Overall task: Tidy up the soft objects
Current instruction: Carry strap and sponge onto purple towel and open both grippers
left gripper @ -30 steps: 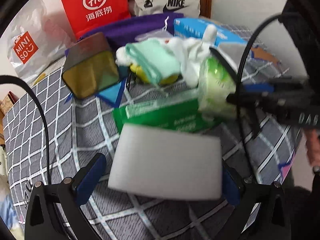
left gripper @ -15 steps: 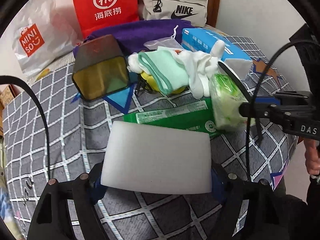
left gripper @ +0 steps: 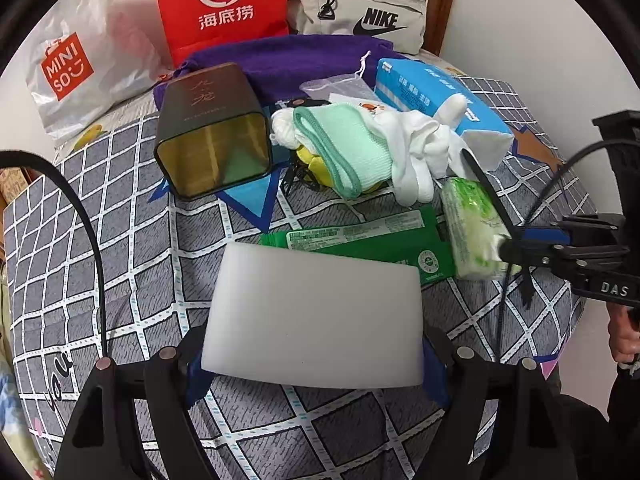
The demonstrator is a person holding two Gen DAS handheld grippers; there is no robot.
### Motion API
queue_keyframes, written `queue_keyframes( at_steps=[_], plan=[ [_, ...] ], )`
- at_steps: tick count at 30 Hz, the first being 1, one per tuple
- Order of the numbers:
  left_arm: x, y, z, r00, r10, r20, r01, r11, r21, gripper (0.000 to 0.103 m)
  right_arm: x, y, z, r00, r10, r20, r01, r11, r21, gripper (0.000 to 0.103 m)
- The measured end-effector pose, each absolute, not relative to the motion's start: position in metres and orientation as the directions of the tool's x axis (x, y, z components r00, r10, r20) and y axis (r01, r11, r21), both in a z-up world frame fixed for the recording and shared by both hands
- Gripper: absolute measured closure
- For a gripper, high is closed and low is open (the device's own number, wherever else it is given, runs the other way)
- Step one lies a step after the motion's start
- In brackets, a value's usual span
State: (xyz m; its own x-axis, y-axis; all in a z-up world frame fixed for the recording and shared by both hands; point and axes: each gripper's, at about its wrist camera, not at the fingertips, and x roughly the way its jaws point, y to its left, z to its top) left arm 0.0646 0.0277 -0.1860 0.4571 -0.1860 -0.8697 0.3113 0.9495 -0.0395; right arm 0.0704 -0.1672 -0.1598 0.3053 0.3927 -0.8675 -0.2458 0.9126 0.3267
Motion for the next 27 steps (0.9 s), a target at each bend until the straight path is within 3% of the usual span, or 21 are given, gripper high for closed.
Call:
queue_keyframes(
  at_steps=[12, 27],
  plan=[
    [0.071, 0.035, -0.179, 0.457, -0.183, -0.87, 0.285, 0.957, -0.052, 0.022, 0.058, -0.182, -0.142, 0.313, 0.425, -0.849, -0.258, 0.899, 0.355, 0.083],
    [0.091, 0.04, -0.174, 0.442, -0.178, -0.879, 0.253, 0.965, -0.068, 0.022, 0.068, -0.21, -0.145, 0.314, 0.364, -0.877, -0.189, 0.929, 0.318, 0.083]
  ],
)
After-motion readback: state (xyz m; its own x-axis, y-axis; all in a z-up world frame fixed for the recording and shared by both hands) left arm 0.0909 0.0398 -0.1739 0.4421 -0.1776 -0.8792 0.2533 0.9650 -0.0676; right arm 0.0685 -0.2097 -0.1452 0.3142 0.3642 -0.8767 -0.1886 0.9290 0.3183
